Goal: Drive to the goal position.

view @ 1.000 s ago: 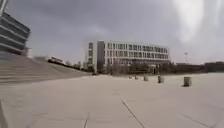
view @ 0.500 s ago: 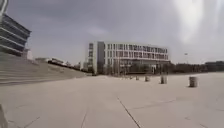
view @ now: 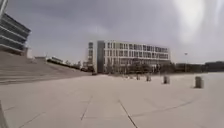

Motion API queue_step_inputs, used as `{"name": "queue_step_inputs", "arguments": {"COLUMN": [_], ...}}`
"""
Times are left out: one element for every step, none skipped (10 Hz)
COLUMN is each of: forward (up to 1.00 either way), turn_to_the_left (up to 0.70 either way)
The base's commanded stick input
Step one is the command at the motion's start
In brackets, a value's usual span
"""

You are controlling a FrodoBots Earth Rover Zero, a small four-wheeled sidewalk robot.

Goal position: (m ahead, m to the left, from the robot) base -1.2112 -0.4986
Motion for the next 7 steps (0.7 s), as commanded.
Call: {"name": "queue_step_inputs", "arguments": {"forward": [0.7, 0.7, 0.7, 0.7, 0.7, 0.7, 0.7], "turn_to_the_left": [0.16, 0.27, 0.27, 0.27, 0.27, 0.27, 0.0]}}
